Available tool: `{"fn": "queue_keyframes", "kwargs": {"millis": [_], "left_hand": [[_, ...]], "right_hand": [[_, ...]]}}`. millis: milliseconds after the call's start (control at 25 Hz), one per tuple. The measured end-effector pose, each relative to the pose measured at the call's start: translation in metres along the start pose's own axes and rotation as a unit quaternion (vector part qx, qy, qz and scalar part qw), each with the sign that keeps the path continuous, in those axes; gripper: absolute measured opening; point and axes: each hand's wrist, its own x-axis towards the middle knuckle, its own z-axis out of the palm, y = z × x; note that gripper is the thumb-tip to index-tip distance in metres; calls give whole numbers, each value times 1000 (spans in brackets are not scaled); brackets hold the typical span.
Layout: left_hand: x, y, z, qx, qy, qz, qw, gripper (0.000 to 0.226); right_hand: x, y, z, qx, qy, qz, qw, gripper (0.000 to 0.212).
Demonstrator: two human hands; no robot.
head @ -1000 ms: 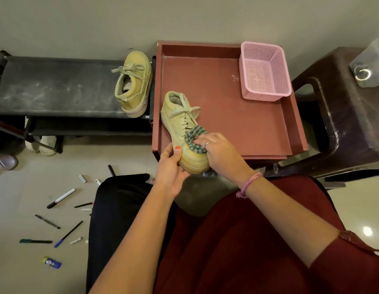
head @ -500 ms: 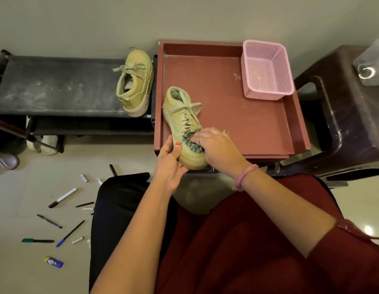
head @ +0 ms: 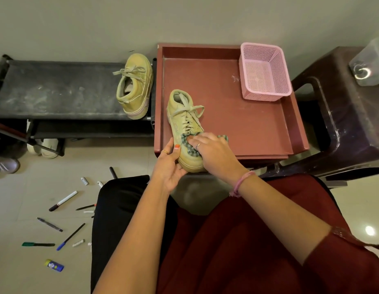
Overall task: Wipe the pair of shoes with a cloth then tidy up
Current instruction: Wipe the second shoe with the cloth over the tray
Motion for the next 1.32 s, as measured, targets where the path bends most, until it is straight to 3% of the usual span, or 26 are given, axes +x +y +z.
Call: {"fn": "queue_keyframes", "kwargs": {"millis": [160,360,600,840,1040,1200,1320], "left_hand": [[3,-2,-2,9,15,0,1000,43],[3,-3,-1,-1,7,-15,1000,43],[4,-1,-4,-8,12,-14,1000,46],[3,-2,-2,-16,-4,-18,1000,45],[5,1,-3,-33,10,-21,999,48],[5,-1,-2,-20,11,-30,999,51],[5,1,-1,-29,9,-26,999,50]], "right_hand": [[-30,-5,-3,95,-29,35,994,63],[-12,1,0,-20,-20,1,1000,60],[-39,-12,-2,15,-29,4,999,71],[-8,4,-1,-53,-1,-15,998,60],[-51,4,8,4,29,-28,999,67],[-35,29,17,66,19,60,996,86],[-10,25,9,94,40,82,991,83]]}}
